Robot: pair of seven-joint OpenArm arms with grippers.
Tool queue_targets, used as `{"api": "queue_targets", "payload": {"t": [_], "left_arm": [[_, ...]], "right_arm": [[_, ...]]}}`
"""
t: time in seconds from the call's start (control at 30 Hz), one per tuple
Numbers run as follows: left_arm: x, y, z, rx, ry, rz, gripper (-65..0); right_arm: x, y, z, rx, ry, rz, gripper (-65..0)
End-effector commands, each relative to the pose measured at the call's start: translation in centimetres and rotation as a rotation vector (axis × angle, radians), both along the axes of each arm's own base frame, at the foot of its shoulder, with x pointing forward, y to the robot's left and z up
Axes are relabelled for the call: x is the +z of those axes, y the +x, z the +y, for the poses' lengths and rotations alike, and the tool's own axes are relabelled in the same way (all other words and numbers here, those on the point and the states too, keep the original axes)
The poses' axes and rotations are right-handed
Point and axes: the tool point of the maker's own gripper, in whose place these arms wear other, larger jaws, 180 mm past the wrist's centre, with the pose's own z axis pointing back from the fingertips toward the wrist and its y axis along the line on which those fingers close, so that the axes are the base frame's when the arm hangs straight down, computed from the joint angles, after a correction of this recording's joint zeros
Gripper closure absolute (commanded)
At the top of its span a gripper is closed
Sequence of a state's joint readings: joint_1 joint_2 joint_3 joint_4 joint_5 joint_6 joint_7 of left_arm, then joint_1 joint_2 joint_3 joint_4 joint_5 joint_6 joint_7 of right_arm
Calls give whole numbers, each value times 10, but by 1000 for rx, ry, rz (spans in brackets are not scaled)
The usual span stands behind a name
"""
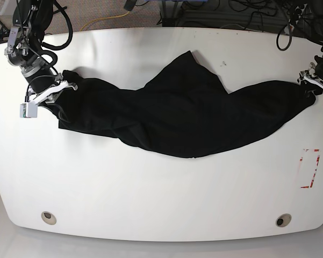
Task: Fold the T-shirt properly
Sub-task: 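Hold the shirt stretched between both grippers and lower it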
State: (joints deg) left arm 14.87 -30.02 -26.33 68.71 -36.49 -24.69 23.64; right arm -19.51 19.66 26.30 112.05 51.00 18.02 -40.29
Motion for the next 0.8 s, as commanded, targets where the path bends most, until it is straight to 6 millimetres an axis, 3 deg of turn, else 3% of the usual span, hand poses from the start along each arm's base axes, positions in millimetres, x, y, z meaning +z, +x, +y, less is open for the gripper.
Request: {"api": "queue_targets", "payload": {"t": [0.0, 0.27, 0.5, 0.77], "left_arm": [[17, 10, 7, -7, 20, -49, -344], [15, 10, 7, -5, 19, -46, -346], [-1, 6, 18, 49, -12, -13, -346], [-7, 11, 3, 4, -22, 3, -346]], "right_arm": [[15, 5, -2, 1, -5, -55, 0], [15, 5, -2, 1, -5, -55, 0], [15, 5, -2, 1, -5, -55, 0], [12, 2, -2, 2, -4, -45, 0]]}}
